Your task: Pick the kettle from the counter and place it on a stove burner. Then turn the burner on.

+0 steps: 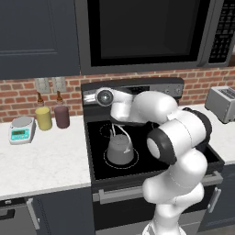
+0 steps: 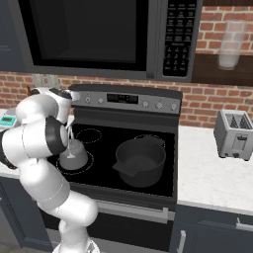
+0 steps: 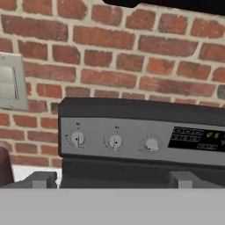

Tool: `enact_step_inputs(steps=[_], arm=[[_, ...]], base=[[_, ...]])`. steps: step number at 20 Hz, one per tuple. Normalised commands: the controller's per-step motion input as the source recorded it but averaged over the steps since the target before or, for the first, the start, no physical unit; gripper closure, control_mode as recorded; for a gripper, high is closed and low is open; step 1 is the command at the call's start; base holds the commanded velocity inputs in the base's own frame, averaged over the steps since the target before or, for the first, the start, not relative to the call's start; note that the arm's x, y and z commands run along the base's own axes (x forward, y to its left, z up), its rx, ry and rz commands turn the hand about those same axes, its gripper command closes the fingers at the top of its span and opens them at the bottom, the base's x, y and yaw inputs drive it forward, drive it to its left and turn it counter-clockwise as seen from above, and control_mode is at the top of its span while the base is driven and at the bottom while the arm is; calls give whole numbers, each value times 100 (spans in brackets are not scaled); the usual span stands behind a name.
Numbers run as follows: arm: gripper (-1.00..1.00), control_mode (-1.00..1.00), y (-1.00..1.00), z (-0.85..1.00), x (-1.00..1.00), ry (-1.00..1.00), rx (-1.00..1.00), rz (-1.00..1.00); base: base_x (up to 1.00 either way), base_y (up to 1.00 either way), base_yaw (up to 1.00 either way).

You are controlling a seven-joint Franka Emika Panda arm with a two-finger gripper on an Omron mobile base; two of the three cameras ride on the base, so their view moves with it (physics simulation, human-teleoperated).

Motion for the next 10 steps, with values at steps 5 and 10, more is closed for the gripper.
enact_step_inputs(steps=[5,10], arm=[[-100,-100,16,-19,7,-1,0,0],[-100,-100,10,-8,25,0,0,0]], base=[[0,0,0],[0,0,0]])
